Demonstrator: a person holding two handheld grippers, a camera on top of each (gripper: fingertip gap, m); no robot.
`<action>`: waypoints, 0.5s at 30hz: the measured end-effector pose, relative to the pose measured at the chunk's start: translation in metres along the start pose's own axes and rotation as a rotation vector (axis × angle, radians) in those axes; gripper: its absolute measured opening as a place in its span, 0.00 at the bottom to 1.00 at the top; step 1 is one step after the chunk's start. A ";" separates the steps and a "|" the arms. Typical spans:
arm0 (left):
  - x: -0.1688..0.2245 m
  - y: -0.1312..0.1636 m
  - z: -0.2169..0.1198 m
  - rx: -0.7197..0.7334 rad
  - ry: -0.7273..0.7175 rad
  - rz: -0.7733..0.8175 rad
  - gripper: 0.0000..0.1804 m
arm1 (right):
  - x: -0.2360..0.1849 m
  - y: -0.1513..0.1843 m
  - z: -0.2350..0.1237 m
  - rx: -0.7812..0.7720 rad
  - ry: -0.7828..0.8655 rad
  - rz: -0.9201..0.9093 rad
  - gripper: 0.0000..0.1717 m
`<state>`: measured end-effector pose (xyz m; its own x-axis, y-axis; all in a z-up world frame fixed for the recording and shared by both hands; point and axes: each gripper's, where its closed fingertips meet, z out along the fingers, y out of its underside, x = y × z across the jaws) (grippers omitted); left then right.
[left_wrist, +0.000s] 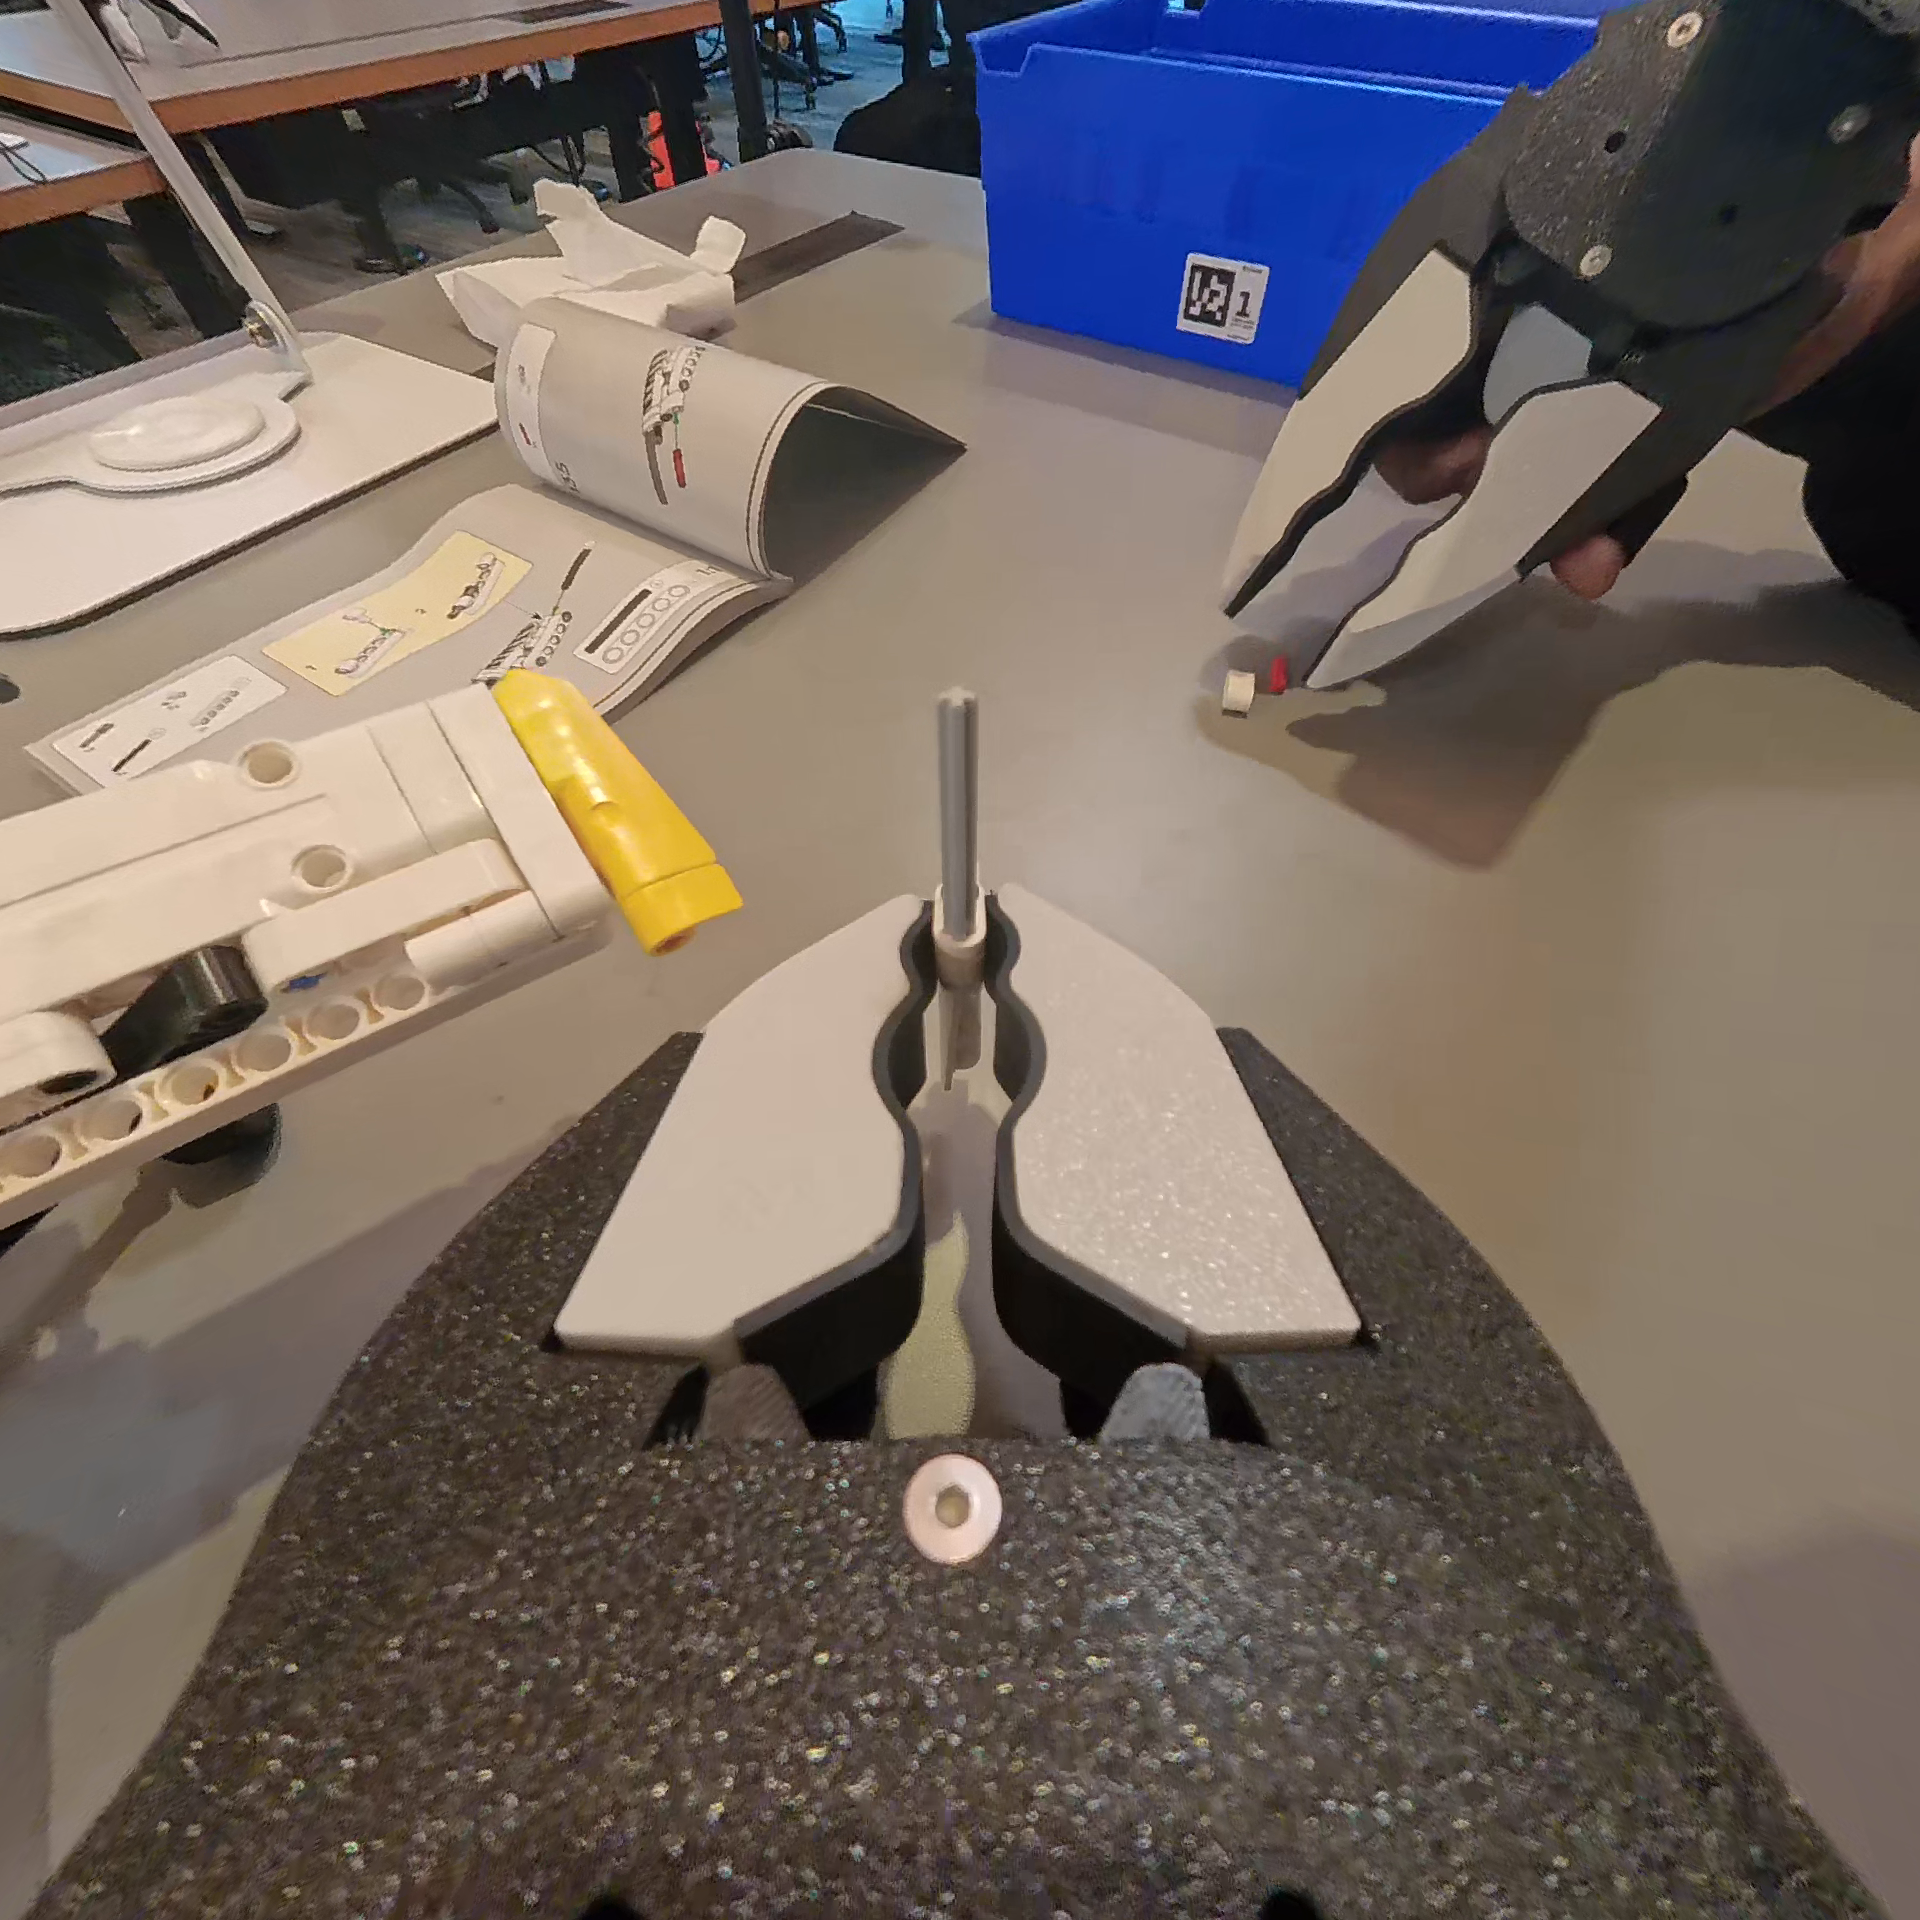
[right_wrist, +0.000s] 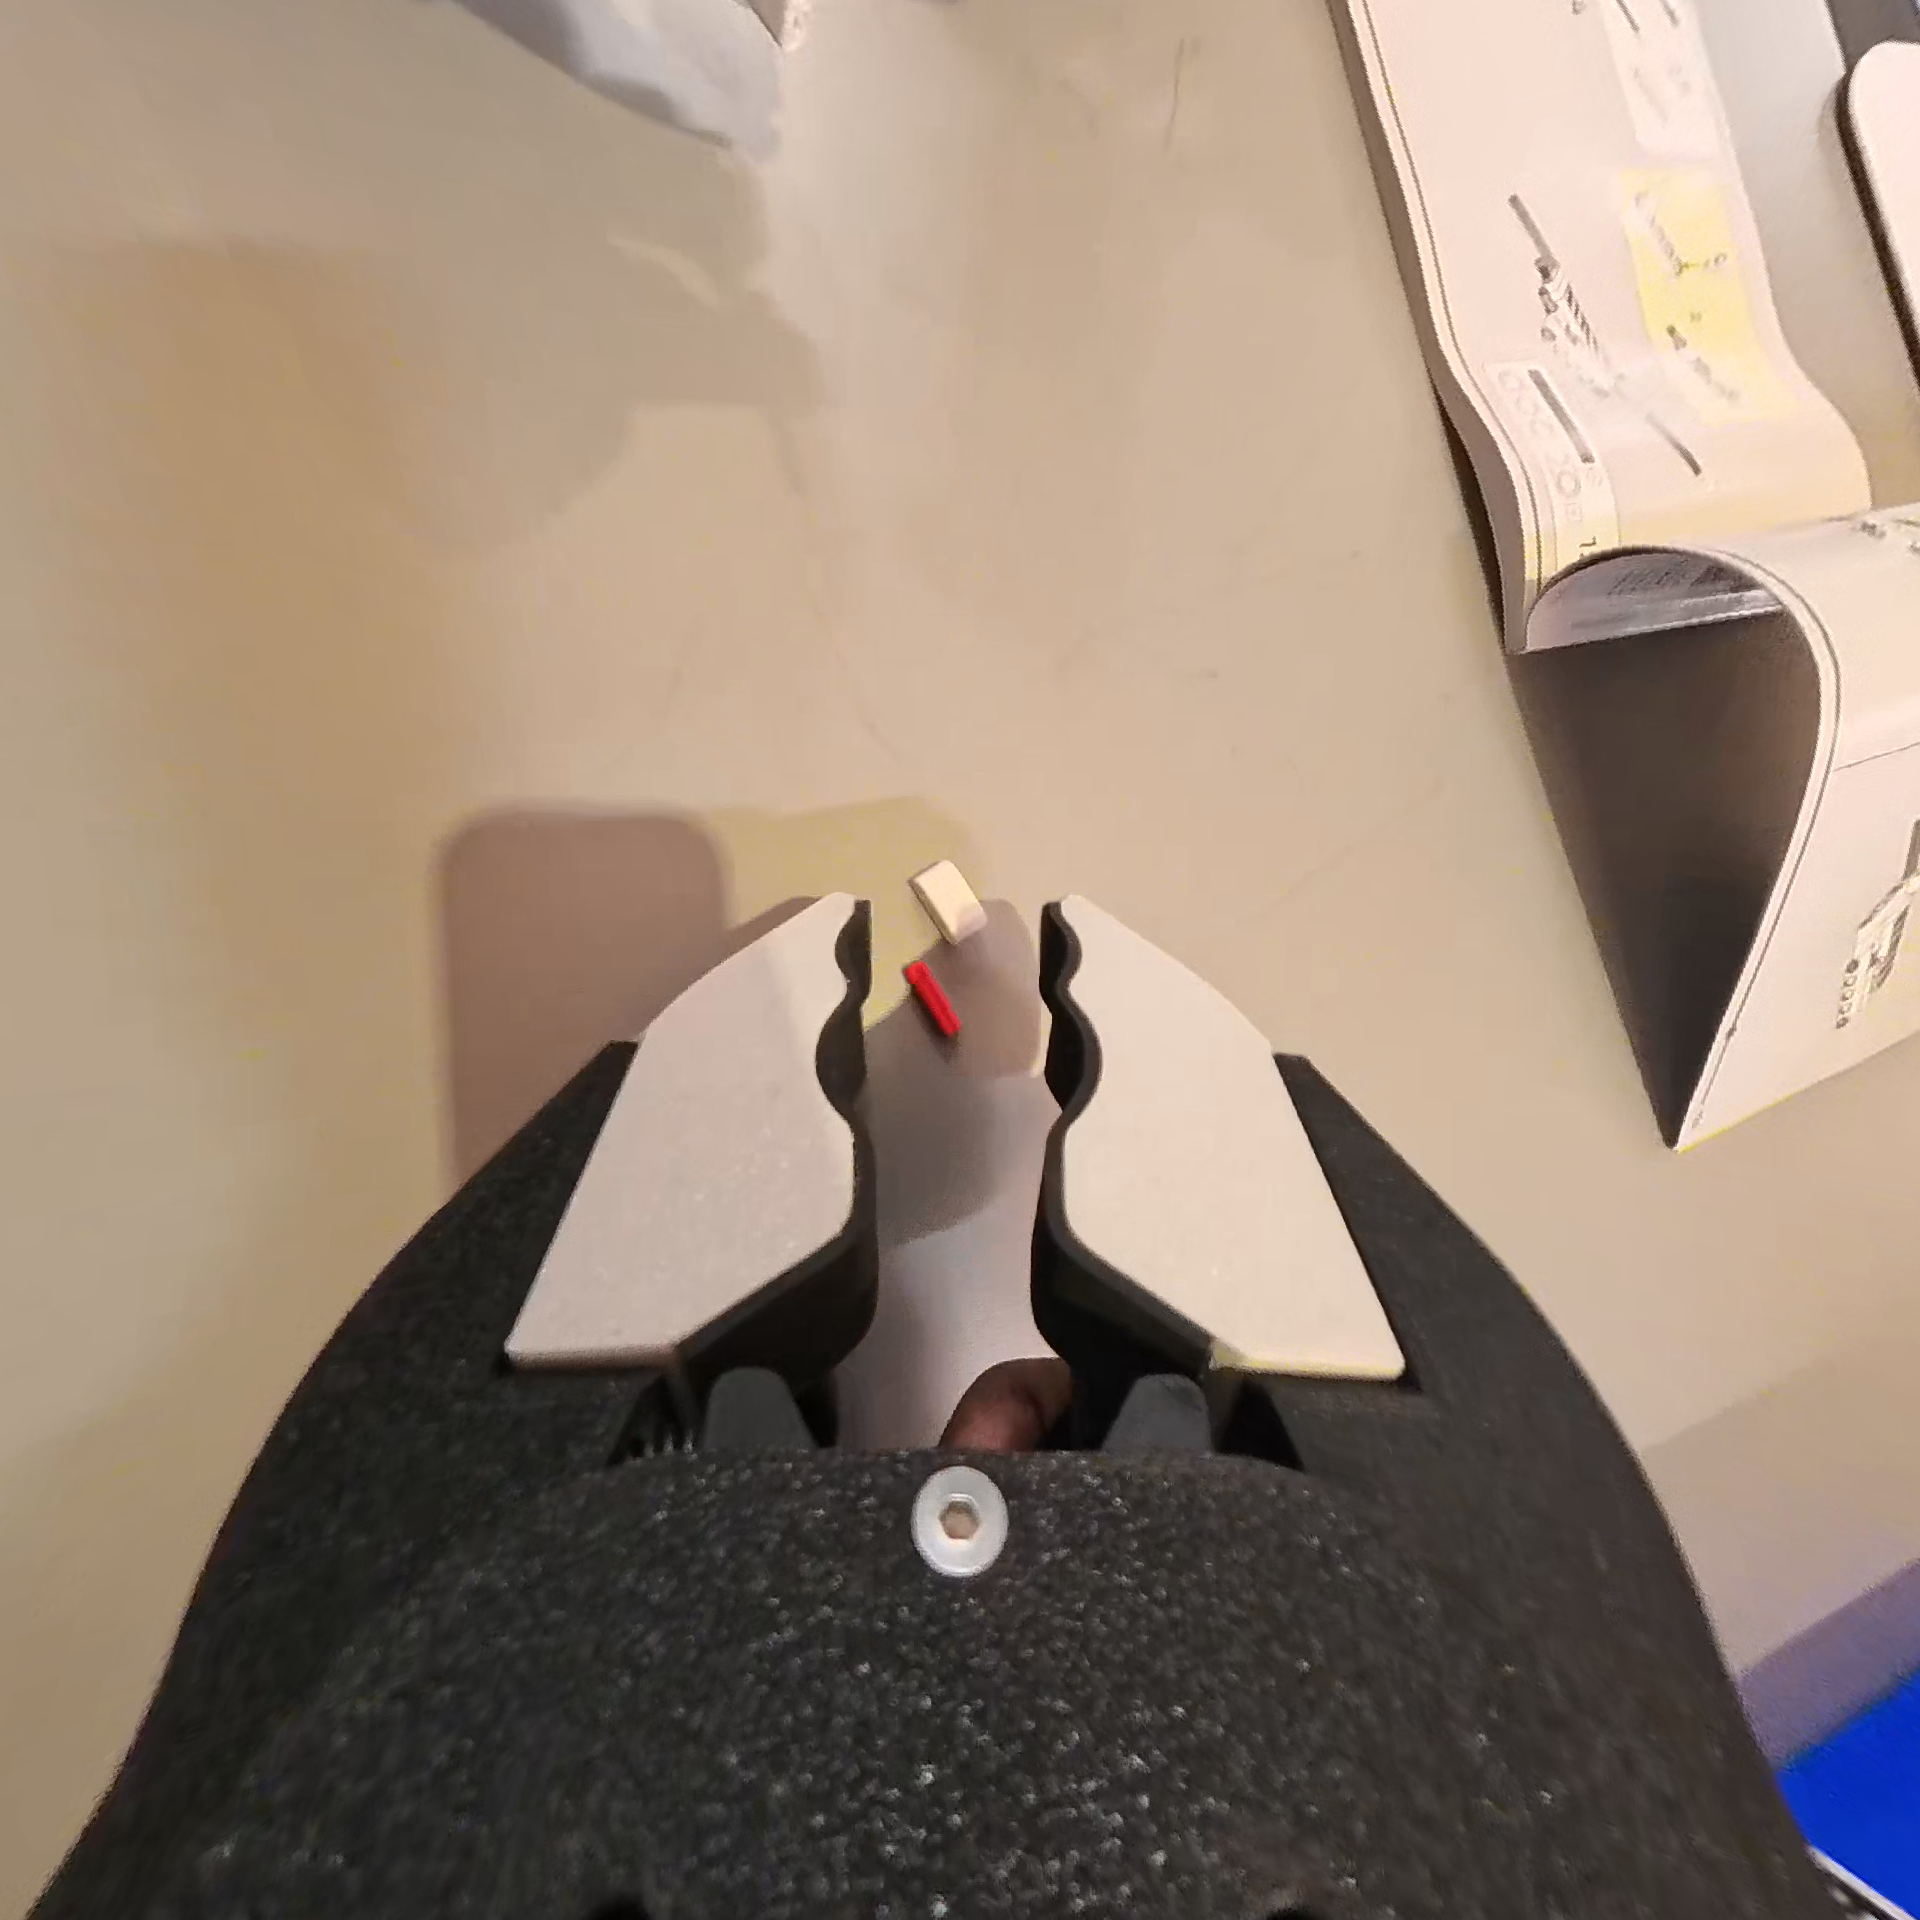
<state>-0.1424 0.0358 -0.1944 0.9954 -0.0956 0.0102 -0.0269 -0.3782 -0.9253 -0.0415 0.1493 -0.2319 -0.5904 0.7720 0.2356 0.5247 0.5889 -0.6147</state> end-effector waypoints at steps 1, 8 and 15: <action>0.000 0.000 0.000 -0.001 0.000 0.001 0.04 | 0.001 0.001 0.001 0.002 -0.001 -0.001 0.17; 0.000 0.000 0.000 -0.001 0.001 -0.001 0.04 | 0.004 0.004 0.013 -0.027 -0.096 -0.083 0.13; 0.000 0.000 0.000 0.001 0.004 -0.005 0.04 | 0.011 -0.026 0.007 0.105 -0.052 -0.136 0.06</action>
<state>-0.1427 0.0353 -0.1943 0.9951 -0.0977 0.0165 -0.0217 -0.3776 -0.9257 -0.0656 0.1409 -0.2188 -0.6837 0.6720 0.2845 0.3727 0.6567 -0.6556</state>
